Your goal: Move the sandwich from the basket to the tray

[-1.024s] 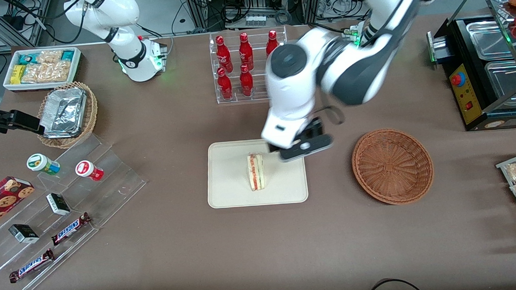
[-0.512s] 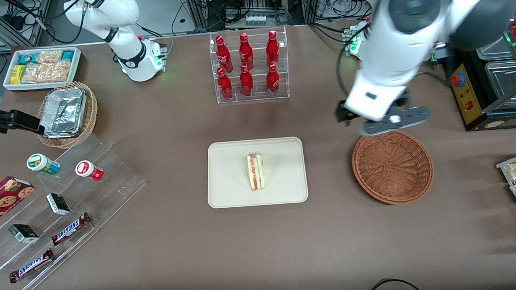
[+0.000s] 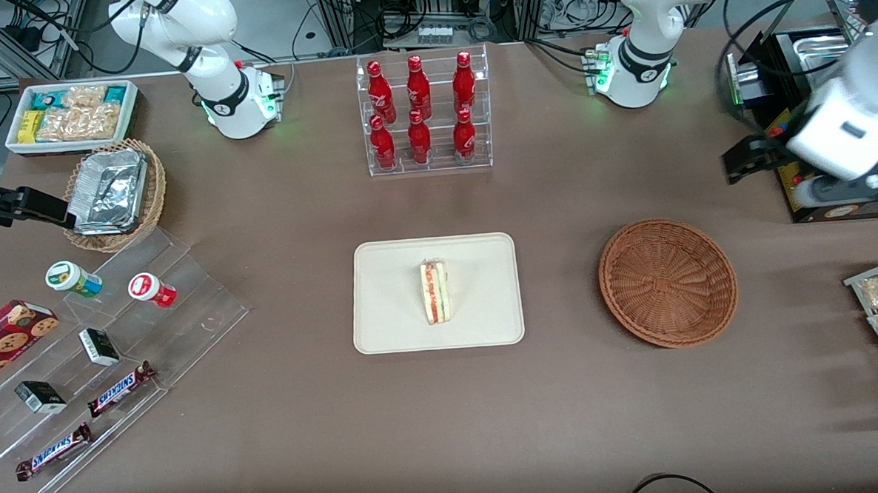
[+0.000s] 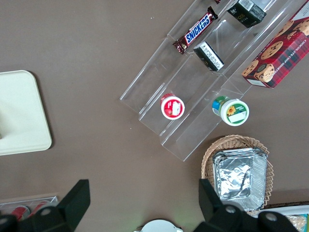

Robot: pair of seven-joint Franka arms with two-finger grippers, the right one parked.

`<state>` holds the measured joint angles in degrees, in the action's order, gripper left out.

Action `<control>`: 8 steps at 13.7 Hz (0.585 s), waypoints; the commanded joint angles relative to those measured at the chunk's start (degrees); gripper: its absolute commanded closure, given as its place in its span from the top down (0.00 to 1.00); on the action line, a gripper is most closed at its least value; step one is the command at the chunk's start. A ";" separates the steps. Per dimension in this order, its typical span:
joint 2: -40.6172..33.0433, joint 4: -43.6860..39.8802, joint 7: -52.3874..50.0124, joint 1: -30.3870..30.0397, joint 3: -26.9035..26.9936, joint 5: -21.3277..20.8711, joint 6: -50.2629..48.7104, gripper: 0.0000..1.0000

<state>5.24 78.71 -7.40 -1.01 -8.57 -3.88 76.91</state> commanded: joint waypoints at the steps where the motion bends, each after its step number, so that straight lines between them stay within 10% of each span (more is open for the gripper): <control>1: -4.70 4.52 5.00 2.24 4.51 0.89 0.08 0.99; 8: -6.38 5.58 8.98 5.85 11.55 0.80 0.25 0.99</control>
<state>-0.05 83.18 0.88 3.82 2.20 -3.76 76.84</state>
